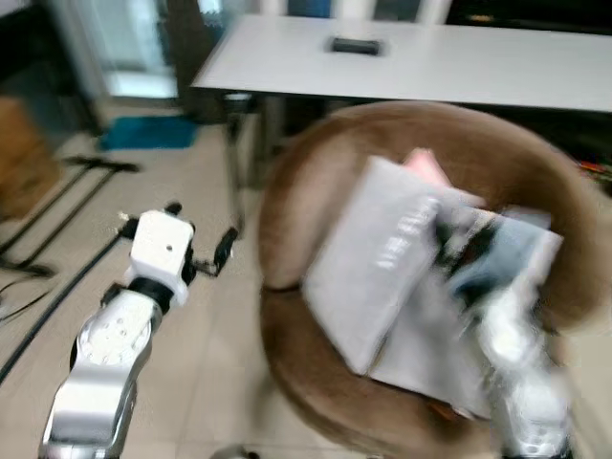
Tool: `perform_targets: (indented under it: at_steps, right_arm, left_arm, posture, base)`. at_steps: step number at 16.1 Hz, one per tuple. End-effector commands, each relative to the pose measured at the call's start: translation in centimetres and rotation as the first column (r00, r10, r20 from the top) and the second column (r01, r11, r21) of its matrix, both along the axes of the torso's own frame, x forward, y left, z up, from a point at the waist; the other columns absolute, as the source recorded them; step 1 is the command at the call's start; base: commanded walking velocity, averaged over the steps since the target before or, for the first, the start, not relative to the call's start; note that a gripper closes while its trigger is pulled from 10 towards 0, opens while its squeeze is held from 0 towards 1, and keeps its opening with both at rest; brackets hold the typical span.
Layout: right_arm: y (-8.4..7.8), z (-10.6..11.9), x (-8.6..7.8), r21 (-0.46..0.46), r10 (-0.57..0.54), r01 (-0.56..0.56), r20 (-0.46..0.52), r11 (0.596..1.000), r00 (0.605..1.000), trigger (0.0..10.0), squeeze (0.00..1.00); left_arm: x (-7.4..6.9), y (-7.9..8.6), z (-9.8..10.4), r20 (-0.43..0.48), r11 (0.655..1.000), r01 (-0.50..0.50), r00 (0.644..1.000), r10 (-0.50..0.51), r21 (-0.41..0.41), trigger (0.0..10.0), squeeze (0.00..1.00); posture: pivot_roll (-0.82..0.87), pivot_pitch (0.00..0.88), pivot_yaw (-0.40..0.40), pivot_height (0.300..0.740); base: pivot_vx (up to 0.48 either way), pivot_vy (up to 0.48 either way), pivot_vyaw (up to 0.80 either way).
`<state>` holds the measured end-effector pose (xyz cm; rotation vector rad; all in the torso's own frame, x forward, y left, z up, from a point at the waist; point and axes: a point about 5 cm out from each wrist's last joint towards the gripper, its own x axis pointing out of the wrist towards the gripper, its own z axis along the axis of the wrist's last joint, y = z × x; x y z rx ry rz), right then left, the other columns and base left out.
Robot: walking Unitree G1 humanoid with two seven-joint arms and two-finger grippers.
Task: Move the pillow to the sofa from floor
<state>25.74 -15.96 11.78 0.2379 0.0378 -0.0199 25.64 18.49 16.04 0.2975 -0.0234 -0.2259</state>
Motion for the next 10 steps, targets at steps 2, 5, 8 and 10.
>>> perform_targets:
  at_steps: [2, 5, 8, 10]
  right_arm:
    - [-0.8, 1.6, -0.4, -0.008, -0.043, 0.043, 0.033, 0.999, 0.999, 10.0, 0.00]
    - [-1.5, 3.4, -0.5, -0.025, -0.073, 0.074, 0.040, 0.997, 0.997, 10.0, 0.00]
    - [-2.3, 2.5, -0.1, -0.078, -0.132, 0.130, -0.023, 0.988, 0.991, 10.0, 0.00]
    - [-3.2, 1.2, 0.0, -0.117, -0.197, 0.186, -0.088, 0.976, 0.976, 10.0, 0.00]
  left_arm:
    - [0.1, -0.2, -0.1, 0.007, 1.000, -0.001, 1.000, 0.001, 0.012, 10.0, 0.00]
    - [0.3, -0.1, 0.1, 0.025, 0.999, -0.017, 1.000, 0.016, 0.033, 10.0, 0.00]
    - [0.0, 0.2, -0.6, 0.010, 0.997, -0.026, 1.000, 0.026, 0.068, 10.0, 0.00]
    - [0.0, 0.3, -1.0, 0.006, 0.996, -0.025, 1.000, 0.024, 0.090, 10.0, 0.00]
  posture:
    - [0.00, 0.000, 0.027, 0.740]
    - [0.00, 0.000, 0.021, 0.740]
    - [0.01, 0.000, 0.008, 0.740]
    - [0.01, 0.000, 0.008, 0.740]
  base:
    - [0.000, -0.371, -0.80]
    - [0.000, -0.372, -0.80]
    - [0.000, -0.374, -0.80]
    - [0.000, -0.369, -0.80]
